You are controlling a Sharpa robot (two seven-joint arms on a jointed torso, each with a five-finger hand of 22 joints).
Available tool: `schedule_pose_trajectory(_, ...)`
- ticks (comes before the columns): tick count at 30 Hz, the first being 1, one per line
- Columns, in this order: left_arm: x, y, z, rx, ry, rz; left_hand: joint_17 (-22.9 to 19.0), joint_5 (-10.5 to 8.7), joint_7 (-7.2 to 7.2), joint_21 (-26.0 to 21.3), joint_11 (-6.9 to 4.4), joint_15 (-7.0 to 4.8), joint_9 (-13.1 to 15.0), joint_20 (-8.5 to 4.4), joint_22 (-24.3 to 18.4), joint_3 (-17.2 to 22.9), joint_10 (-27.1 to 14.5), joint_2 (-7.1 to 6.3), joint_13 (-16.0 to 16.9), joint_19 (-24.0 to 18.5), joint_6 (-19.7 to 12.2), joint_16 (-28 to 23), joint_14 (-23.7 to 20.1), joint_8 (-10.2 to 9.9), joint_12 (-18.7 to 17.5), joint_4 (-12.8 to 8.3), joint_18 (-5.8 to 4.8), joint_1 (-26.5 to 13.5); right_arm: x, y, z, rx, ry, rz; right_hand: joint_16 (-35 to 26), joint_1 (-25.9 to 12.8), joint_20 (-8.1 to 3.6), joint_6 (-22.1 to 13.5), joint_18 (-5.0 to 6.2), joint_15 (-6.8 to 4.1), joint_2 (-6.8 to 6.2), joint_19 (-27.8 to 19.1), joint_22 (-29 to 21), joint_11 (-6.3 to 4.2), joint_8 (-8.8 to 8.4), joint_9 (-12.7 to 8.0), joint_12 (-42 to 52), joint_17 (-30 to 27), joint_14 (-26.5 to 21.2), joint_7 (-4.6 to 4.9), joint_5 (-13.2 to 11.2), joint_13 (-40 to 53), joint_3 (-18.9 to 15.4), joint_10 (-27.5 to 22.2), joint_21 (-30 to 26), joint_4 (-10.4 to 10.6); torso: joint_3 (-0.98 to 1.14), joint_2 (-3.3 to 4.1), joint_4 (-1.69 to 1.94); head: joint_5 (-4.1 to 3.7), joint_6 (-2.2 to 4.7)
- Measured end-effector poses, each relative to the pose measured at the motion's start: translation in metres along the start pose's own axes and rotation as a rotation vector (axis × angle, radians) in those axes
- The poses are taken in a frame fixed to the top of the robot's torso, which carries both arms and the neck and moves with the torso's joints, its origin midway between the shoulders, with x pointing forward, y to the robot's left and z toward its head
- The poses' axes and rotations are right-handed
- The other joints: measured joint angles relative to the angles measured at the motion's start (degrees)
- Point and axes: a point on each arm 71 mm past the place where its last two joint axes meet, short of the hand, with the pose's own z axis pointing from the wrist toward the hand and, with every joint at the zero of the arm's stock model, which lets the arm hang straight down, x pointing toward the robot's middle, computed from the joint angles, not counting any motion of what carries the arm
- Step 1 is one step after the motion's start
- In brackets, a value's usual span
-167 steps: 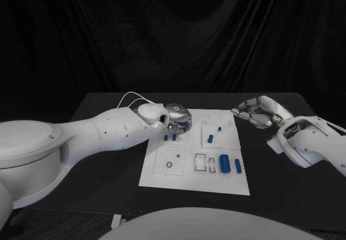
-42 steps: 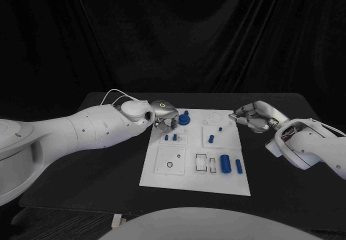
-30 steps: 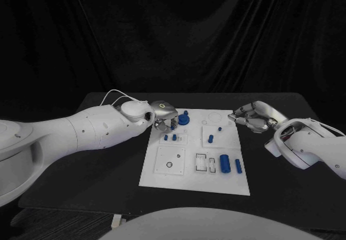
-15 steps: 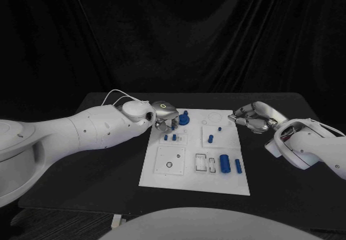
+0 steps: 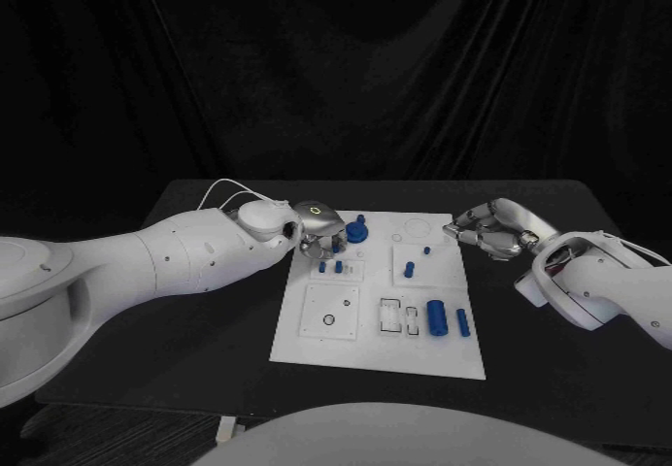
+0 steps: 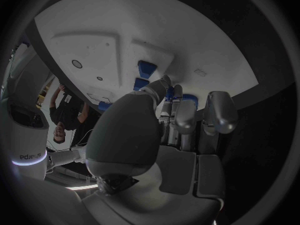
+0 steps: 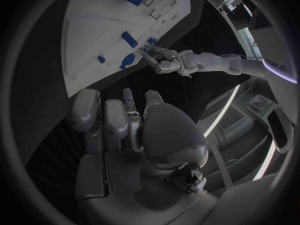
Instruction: Assemble the parts on the task board
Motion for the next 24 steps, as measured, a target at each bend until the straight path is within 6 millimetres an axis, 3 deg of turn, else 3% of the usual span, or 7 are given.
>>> schedule_pose_trajectory(8, 0.002, 0.005, -0.003, -0.024, 0.002, -0.001, -1.2, -0.27, -4.38, -1.6, 1.69, 0.72, -2.4, 0.01, 0.0, -0.9, -3.7, -1.2, -0.6, -0.4, -10.1, -0.7, -0.7, 0.0, -2.1, 0.9, 0.0, -1.2, 0.002, -0.002, -0.001, 0.005, 0.006, 0.001, 0.0, 0.1, 0.0, 0.1, 0.0, 0.01, 0.05, 0.0, 0.0, 0.0, 0.0, 0.0, 0.1, 0.0, 0.0, 0.08, 0.0, 0.0, 0.0, 0.0, 0.0, 0.0, 0.0, 0.01, 0.03, 0.25, 0.0)
schedule_pose_trajectory(14, 0.005, 0.019, -0.014, -0.065, -0.015, 0.003, -1.2, -0.29, -4.63, -1.8, 1.44, 0.72, -2.6, 0.0, 0.0, -1.2, -4.3, -1.44, -0.6, -0.4, -10.6, -0.7, -0.7, 0.0, -2.1, 0.9, 0.0, -1.0, 0.001, -0.003, -0.002, 0.01, 0.003, 0.0, -0.4, 0.5, 0.2, 0.2, 0.0, 0.07, -0.43, 0.2, 0.0, 0.27, 0.0, 0.0, -1.3, -1.0, 0.0, 0.21, 0.0, 0.0, 0.0, 0.2, -0.9, 0.0, -0.01, 0.01, 0.03, 1.11, 0.0)
schedule_pose_trajectory(19, 0.009, 0.037, -0.034, -0.11, -0.05, 0.006, -4.1, -0.29, -3.91, -5.5, 1.05, 0.63, -2.5, 0.22, 0.0, -1.5, -7.3, -1.07, 0.0, -2.5, -8.8, -2.5, -3.1, 1.0, -2.1, 1.1, 0.08, -0.8, -0.006, -0.001, 0.0, 0.001, -0.011, -0.009, -2.9, 2.6, 0.57, 1.2, 0.0, 0.3, -1.83, 0.1, 0.0, 0.71, 0.0, -0.3, -12.0, -4.0, -0.1, 0.6, 0.0, 0.1, 0.2, -9.1, -4.7, -0.2, -0.03, 0.0, 0.03, 2.97, 0.0)
schedule_pose_trajectory(20, 0.009, 0.04, -0.038, -0.118, -0.059, 0.002, -7.5, -0.22, -3.73, -9.5, 0.9, 0.67, -2.5, 0.4, 0.0, -1.8, -9.1, -0.56, 0.5, -4.8, -8.7, -4.6, -5.9, 1.0, -1.5, 1.4, 1.4, -1.4, -0.01, 0.001, 0.002, -0.005, -0.019, -0.015, -3.4, 4.1, 0.62, 1.3, 0.0, 0.24, -1.36, 0.2, 0.0, 0.58, 0.0, -0.4, -22.0, -4.6, -0.1, 0.48, -0.2, -13.8, 0.2, -13.5, -5.4, -0.2, -0.04, 0.0, 0.03, 3.18, 0.0)
schedule_pose_trajectory(21, 0.009, 0.043, -0.044, -0.127, -0.072, -0.008, -9.5, 0.32, -3.67, -12.3, 0.97, 0.77, -2.5, 0.55, 0.0, -1.8, -10.3, -0.25, 0.9, -6.4, -8.6, -5.8, -7.9, 1.0, -0.8, 1.4, 1.82, -1.4, -0.017, 0.005, 0.004, -0.014, -0.032, -0.023, -3.9, 4.6, 0.62, 1.3, 0.0, 0.23, -1.75, 0.2, 0.0, 0.75, 0.0, -0.4, -25.8, -5.3, -0.1, 0.48, -0.6, -27.8, 0.2, -15.5, -6.2, -0.2, -0.04, -0.01, 0.03, 3.37, 0.0)
schedule_pose_trajectory(22, 0.008, 0.046, -0.047, -0.134, -0.083, -0.022, -11.2, 1.48, -3.38, -14.6, 1.41, 1.03, -2.6, 0.72, 0.0, -2.0, -11.5, 0.06, 1.5, -7.7, -8.3, -6.7, -9.7, 1.0, 0.2, 1.6, 1.85, -1.5, -0.022, 0.008, 0.006, -0.024, -0.043, -0.031, -4.2, 5.3, 0.62, 1.5, 0.0, 0.17, -2.42, 0.2, 0.0, 0.91, -0.13, -0.5, -29.5, -5.6, 0.0, 0.6, -1.2, -35.8, 0.2, -17.6, -6.7, -0.2, -0.05, -0.02, 0.03, 3.49, 0.0)
schedule_pose_trajectory(24, 0.004, 0.05, -0.057, -0.144, -0.111, -0.075, -17.2, 3.04, -2.26, -23.8, 2.82, 2.12, -3.1, 1.16, 0.0, -2.7, -14.4, 0.52, 2.2, -13.3, -8.9, -10.6, -16.3, 0.8, 1.5, 2.3, 3.34, -2.5, -0.034, 0.017, 0.011, -0.048, -0.069, -0.055, -4.1, 5.9, 0.62, 1.5, 0.0, 0.16, -3.04, 0.2, 0.0, 1.07, -0.36, -0.6, -35.4, -5.3, 0.0, 0.68, -1.7, -43.9, 0.2, -21.5, -6.5, -0.2, -0.05, -0.03, 0.02, 3.62, 0.0)
